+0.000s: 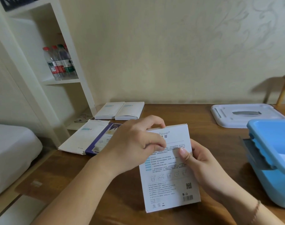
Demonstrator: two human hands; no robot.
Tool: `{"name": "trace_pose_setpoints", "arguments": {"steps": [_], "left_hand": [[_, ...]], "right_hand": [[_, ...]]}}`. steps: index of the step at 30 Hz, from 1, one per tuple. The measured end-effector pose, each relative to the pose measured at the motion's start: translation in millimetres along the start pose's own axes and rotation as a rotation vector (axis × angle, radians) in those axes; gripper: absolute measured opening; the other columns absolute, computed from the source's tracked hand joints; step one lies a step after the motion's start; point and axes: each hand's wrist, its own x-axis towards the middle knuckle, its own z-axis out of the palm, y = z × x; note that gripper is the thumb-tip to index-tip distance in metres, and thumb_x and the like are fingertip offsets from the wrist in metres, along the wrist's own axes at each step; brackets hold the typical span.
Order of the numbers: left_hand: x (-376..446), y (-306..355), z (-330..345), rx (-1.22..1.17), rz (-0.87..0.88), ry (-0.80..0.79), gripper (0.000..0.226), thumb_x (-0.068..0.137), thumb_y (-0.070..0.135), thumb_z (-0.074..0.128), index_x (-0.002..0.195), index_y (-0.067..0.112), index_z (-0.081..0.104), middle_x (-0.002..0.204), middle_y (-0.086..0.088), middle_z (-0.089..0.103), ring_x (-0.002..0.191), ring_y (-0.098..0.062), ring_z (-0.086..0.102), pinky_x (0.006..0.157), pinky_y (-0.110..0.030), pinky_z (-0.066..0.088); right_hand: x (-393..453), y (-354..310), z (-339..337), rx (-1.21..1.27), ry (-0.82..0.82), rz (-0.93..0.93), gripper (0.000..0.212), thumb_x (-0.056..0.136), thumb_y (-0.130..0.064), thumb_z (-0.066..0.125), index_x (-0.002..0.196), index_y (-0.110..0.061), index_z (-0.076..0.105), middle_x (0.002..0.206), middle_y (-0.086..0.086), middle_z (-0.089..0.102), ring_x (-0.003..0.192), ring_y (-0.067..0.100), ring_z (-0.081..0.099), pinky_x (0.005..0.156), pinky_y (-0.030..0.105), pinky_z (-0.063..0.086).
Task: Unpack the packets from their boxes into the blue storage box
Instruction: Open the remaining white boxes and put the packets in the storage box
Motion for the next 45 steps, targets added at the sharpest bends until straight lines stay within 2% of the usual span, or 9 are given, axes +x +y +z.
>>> {"name": "trace_pose_setpoints", "arguments": {"steps": [4, 13, 16, 21, 26, 33, 37, 41, 45], "left_hand": [[-0.6, 5.7, 14.7, 0.151, 0.069, 0.090, 0.004, 0.085, 0.018, 0.074, 0.083, 0.019, 0.070, 0.120, 0.001, 0.063, 0.097, -0.019, 0.057, 0.082, -0.039, 0.048], [5.0, 18.8, 45.7, 0.078, -0.160, 0.363, 0.012, 0.090, 0.008, 0.055, 0.082, 0.014, 0.060, 0.098, 0.003, 0.064, 0.087, -0.014, 0.057, 0.075, -0.032, 0.048], [8.6, 21.6, 48.3, -0.010, -0.279, 0.408, 0.010, 0.090, 0.011, 0.054, 0.084, 0.016, 0.059, 0.092, 0.005, 0.065, 0.083, -0.012, 0.058, 0.072, -0.026, 0.046], [14.5, 22.8, 43.7, -0.135, -0.373, 0.468, 0.014, 0.096, 0.022, 0.049, 0.084, 0.019, 0.056, 0.084, 0.011, 0.063, 0.079, -0.010, 0.058, 0.065, -0.025, 0.047], [21.0, 25.0, 34.5, -0.246, -0.456, 0.500, 0.018, 0.102, 0.025, 0.046, 0.085, 0.029, 0.050, 0.078, 0.016, 0.065, 0.074, -0.008, 0.064, 0.058, -0.039, 0.055], [28.3, 24.1, 24.3, -0.296, -0.516, 0.468, 0.022, 0.103, 0.022, 0.045, 0.082, 0.024, 0.052, 0.080, 0.023, 0.067, 0.068, -0.006, 0.063, 0.062, -0.044, 0.055], [32.3, 24.8, 17.5, -0.329, -0.573, 0.467, 0.030, 0.105, 0.027, 0.040, 0.076, 0.030, 0.047, 0.074, 0.021, 0.067, 0.065, -0.006, 0.063, 0.062, -0.044, 0.056], [37.5, 18.2, 5.8, -0.410, -0.543, 0.355, 0.024, 0.103, 0.020, 0.045, 0.081, 0.025, 0.053, 0.068, 0.010, 0.069, 0.062, -0.008, 0.065, 0.066, -0.039, 0.057], [33.8, 17.3, -3.8, -0.663, -0.490, 0.328, 0.023, 0.100, 0.009, 0.052, 0.079, 0.019, 0.056, 0.074, 0.001, 0.071, 0.055, -0.012, 0.063, 0.056, -0.022, 0.051]], "right_hand": [[-1.2, 0.5, -0.1, -0.021, 0.030, 0.002, 0.031, 0.090, -0.041, 0.055, 0.114, -0.024, 0.064, 0.112, 0.005, 0.072, 0.100, 0.028, 0.069, 0.090, 0.054, 0.053], [-5.1, 2.4, 14.4, -0.098, 0.228, -0.035, 0.033, 0.085, -0.045, 0.055, 0.107, -0.023, 0.065, 0.099, 0.003, 0.074, 0.091, 0.026, 0.070, 0.085, 0.058, 0.053], [-6.7, 3.3, 18.7, -0.146, 0.255, -0.056, 0.032, 0.088, -0.054, 0.055, 0.104, -0.027, 0.065, 0.097, -0.003, 0.074, 0.086, 0.017, 0.071, 0.080, 0.049, 0.057], [-7.4, 2.4, 18.4, -0.257, 0.281, -0.128, 0.030, 0.085, -0.050, 0.052, 0.105, -0.030, 0.062, 0.095, -0.013, 0.073, 0.082, 0.007, 0.070, 0.066, 0.022, 0.054], [-8.4, 1.5, 20.1, -0.274, 0.309, -0.189, 0.028, 0.085, -0.047, 0.054, 0.104, -0.028, 0.062, 0.096, -0.018, 0.072, 0.083, 0.000, 0.068, 0.065, 0.011, 0.048], [-11.4, -1.3, 19.1, -0.290, 0.292, -0.212, 0.031, 0.085, -0.048, 0.055, 0.109, -0.030, 0.060, 0.101, -0.019, 0.072, 0.088, 0.001, 0.069, 0.066, 0.011, 0.049], [-13.1, -1.2, 18.9, -0.318, 0.276, -0.223, 0.030, 0.087, -0.048, 0.054, 0.111, -0.031, 0.059, 0.102, -0.021, 0.071, 0.089, -0.001, 0.068, 0.066, 0.009, 0.048], [-15.8, -3.7, 15.1, -0.304, 0.238, -0.210, 0.031, 0.086, -0.048, 0.057, 0.113, -0.034, 0.059, 0.106, -0.018, 0.071, 0.094, 0.003, 0.068, 0.072, 0.018, 0.052], [-18.4, -28.8, 12.4, -0.192, 0.225, -0.250, 0.066, 0.073, -0.059, 0.071, 0.132, -0.043, 0.046, 0.124, -0.015, 0.063, 0.113, 0.009, 0.063, 0.086, 0.033, 0.052]]}}
